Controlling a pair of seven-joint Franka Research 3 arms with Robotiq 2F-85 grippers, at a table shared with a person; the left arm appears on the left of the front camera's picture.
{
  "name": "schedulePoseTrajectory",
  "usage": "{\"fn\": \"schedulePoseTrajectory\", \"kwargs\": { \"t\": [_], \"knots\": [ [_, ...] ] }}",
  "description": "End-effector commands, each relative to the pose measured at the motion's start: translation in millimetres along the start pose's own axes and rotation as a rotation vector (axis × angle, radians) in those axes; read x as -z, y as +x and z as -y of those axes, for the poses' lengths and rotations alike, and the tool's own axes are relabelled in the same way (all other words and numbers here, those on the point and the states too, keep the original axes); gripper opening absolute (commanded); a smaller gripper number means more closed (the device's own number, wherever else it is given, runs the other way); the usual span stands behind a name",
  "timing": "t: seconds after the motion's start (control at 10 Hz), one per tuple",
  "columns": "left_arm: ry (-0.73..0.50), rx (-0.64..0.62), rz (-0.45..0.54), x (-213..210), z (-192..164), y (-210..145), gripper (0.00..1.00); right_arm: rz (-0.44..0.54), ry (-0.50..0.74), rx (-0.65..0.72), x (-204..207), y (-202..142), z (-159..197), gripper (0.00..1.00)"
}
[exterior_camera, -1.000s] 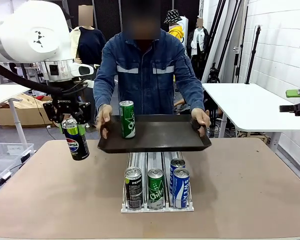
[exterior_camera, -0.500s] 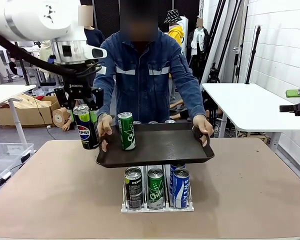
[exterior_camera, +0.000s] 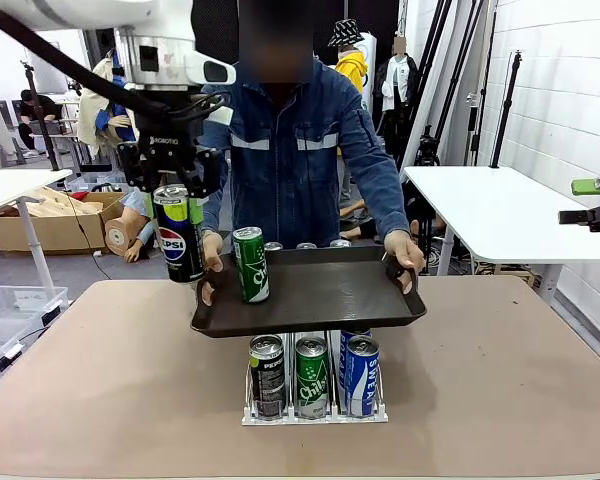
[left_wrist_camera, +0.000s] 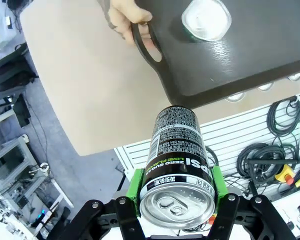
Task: Retrieve and hand over the desired beverage to the person.
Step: Place the picked can on the Handle tray extended by the person.
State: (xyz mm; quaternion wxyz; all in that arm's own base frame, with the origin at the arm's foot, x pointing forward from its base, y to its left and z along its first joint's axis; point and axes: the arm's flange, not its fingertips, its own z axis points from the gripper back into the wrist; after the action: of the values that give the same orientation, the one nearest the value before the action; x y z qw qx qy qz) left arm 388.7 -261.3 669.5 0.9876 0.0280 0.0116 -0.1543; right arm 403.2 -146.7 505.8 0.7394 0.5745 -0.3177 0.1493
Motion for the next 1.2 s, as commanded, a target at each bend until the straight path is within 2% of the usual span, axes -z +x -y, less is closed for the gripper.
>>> {"fn": "schedulePoseTrajectory", "kwargs": {
  "t": [0.0,0.5,1.1],
  "knots": [
    [0.014,0.06,-0.018,-13.4,12.6,14.9,0.0,0.006,0.012,-0.003,0.2,0.5,-0.5,1.0],
    [0.034,0.247,-0.039,-16.0,70.0,47.2,0.0,0.006,0.012,-0.003,0.2,0.5,-0.5,1.0],
    [0.027,0.358,-0.02,-21.9,121.5,84.7,0.0,0.006,0.012,-0.003,0.2,0.5,-0.5,1.0]
  ]
}}
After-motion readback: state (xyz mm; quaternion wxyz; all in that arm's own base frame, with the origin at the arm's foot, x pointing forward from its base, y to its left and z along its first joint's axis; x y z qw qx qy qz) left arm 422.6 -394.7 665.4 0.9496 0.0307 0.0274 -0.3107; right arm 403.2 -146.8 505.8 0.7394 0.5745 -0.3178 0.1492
